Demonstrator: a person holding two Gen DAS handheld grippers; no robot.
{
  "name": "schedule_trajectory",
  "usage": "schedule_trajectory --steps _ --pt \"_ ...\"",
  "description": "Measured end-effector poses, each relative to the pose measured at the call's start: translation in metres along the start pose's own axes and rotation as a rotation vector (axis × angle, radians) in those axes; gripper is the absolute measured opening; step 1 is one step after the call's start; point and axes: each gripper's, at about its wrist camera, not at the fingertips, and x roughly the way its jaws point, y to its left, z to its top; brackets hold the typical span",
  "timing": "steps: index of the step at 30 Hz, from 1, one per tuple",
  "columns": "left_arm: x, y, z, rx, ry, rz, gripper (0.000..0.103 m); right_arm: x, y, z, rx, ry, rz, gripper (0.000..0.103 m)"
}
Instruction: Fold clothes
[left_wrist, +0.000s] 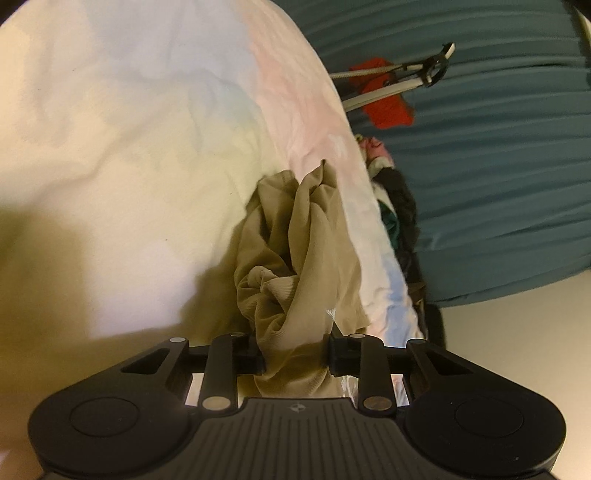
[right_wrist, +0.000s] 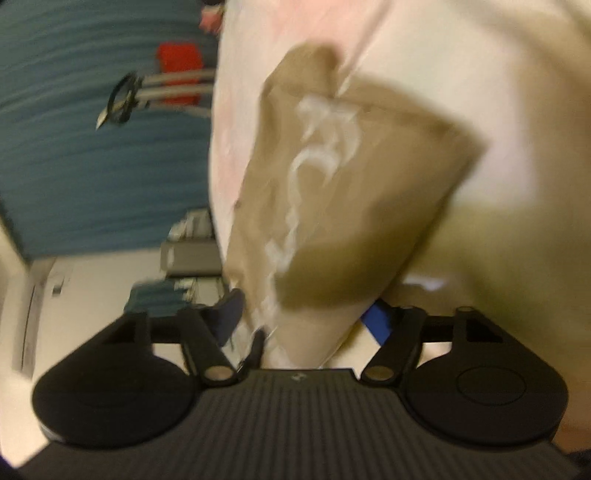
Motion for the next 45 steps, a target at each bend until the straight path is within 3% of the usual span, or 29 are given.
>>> schedule_trajectory --steps 2,4,15,23,32,39,45 --pt "-0.001 0.002 -0.001 -0.007 0.002 -0.001 0.030 -0.005 -0.003 0.004 0.008 -0.066 -0.028 0.048" --pt "-0.003 0.003 -0.001 -0.011 0.002 -0.003 0.030 -0.008 -0.004 0.006 0.007 -0.109 -0.045 0.045" --pt "-0.006 -0.003 0.000 0.027 0.010 0.009 0.030 -0.009 0.012 0.007 -0.120 -0.151 -0.051 0.022" --pt "-0.024 -0.031 -0.005 0.053 0.040 -0.038 0.030 -0.040 0.033 0.002 -0.220 -0.192 -0.042 0.020" --pt "-0.003 -0.120 -0.012 0.113 0.131 -0.009 0.029 -0.087 0.071 0.031 -0.212 -0.260 -0.037 0.020" --pt "0.078 -0.217 -0.027 0.220 0.184 0.027 0.029 -0.107 0.099 0.116 -0.185 -0.320 -0.054 0.020" --pt "0.184 -0.322 -0.043 0.377 0.200 0.021 0.029 -0.114 0.165 0.214 -0.315 -0.441 -0.102 0.019"
